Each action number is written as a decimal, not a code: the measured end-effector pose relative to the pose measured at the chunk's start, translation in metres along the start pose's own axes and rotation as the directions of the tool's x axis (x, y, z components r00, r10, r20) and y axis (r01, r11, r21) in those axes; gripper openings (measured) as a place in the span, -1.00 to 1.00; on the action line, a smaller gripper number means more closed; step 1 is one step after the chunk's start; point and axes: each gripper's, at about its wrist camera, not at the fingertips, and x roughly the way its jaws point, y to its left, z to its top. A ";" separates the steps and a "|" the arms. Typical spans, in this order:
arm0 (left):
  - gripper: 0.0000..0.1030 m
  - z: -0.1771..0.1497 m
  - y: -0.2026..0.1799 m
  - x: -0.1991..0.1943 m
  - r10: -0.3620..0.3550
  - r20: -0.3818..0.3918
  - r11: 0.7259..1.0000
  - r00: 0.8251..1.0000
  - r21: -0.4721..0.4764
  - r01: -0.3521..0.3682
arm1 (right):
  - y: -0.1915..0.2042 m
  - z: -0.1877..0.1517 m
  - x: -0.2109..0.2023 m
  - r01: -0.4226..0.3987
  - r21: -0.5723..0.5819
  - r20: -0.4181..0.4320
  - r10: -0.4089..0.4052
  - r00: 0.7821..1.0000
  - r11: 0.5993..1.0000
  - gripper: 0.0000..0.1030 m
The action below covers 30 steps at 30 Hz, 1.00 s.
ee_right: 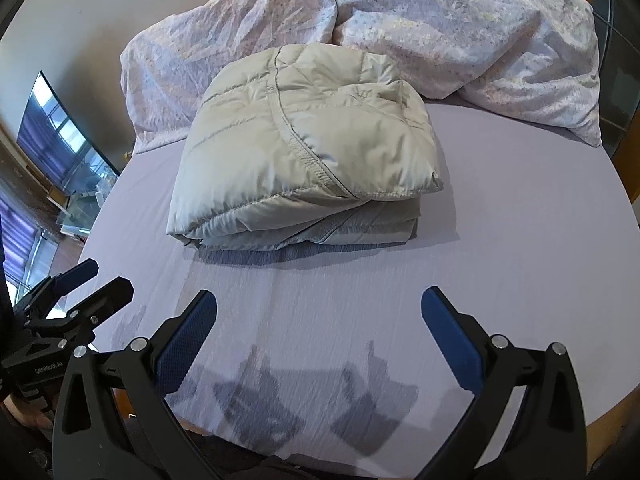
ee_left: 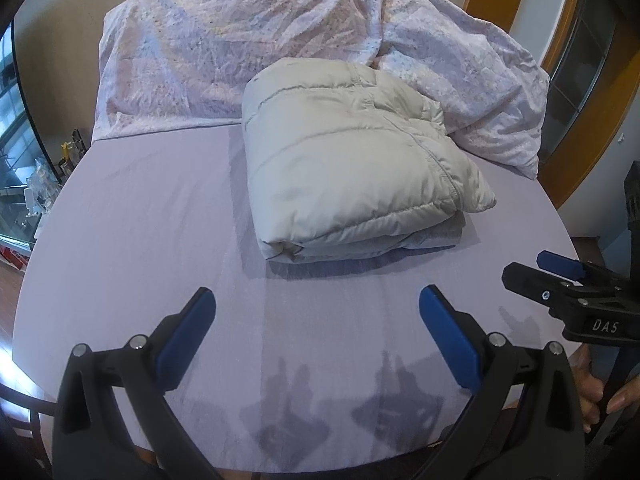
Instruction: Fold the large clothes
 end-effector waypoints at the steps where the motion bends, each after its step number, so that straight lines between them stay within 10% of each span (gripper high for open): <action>1: 0.96 0.000 0.000 0.001 -0.002 -0.002 1.000 1.000 -0.001 0.002 | -0.001 0.000 0.000 0.000 0.003 0.002 0.000 1.000 1.000 0.97; 30: 0.96 0.000 0.003 0.014 -0.027 -0.033 0.999 0.999 -0.049 0.025 | -0.004 -0.003 0.008 -0.030 0.015 -0.019 0.030 0.999 0.999 0.97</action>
